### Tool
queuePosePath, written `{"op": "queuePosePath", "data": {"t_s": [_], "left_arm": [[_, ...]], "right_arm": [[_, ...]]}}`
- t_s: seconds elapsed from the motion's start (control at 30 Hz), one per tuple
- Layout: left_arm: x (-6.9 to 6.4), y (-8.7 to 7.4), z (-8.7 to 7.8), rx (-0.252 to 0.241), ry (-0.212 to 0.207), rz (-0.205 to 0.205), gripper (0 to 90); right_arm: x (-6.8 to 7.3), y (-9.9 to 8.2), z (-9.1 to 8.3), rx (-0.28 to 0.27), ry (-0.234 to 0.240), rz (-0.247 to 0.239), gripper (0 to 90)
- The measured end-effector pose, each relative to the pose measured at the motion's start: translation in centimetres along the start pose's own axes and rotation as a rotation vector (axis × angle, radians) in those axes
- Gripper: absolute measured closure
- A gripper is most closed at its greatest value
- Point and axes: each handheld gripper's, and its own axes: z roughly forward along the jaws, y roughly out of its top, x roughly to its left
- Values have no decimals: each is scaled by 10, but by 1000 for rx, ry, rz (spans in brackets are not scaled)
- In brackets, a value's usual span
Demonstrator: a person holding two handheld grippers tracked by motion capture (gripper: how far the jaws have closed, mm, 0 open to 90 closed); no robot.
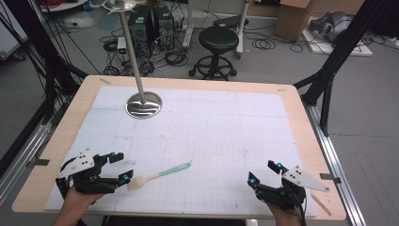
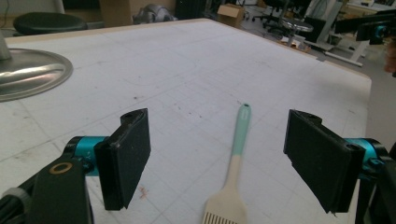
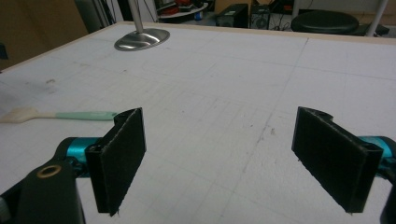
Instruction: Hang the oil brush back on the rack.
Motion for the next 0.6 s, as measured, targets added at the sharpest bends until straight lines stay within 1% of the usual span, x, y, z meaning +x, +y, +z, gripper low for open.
{"op": "queuePosePath", "data": {"t_s": [0.03, 0.07, 0.1, 0.17, 0.2, 0.23, 0.27, 0.3, 0.33, 0.43, 0.47, 0.5, 0.57, 0.6], "left_arm": [[-1, 1, 3, 14, -7, 7, 254], [-1, 1, 3, 14, -7, 7, 268], [-2, 2, 10, 51, -13, 26, 292], [-2, 2, 17, 81, -22, 36, 325], [-2, 2, 17, 81, -22, 36, 333], [-2, 2, 24, 107, -32, 41, 346], [-2, 2, 24, 107, -32, 41, 355], [-3, 3, 28, 125, -43, 47, 368], [-5, 3, 37, 148, -58, 48, 377], [-8, 3, 52, 193, -77, 56, 388], [-8, 3, 52, 193, -77, 56, 403], [-10, 3, 60, 231, -85, 65, 407], [-10, 3, 67, 274, -83, 68, 412], [-10, 3, 68, 294, -82, 79, 411]], "right_arm": [[0, 0, -1, -3, 1, -3, 160], [0, 0, -1, -4, -1, -4, 160], [1, 0, -2, -2, 2, 0, 160], [0, 0, -2, -8, -3, -8, 160], [0, 0, -2, -8, -3, -8, 160], [-2, 0, -2, -4, -12, -2, 160], [-2, 0, -2, -1, -13, 2, 160], [-3, -1, -1, -4, -14, 5, 160], [-3, -1, -2, -2, -14, 13, 160], [-3, -1, -2, -3, -20, 7, 160], [-3, -1, -2, -3, -20, 7, 160], [-2, -1, -3, 2, -22, 11, 160], [-2, -1, -4, -1, -23, 6, 160], [-2, -2, -4, -3, -25, 3, 160]]}}
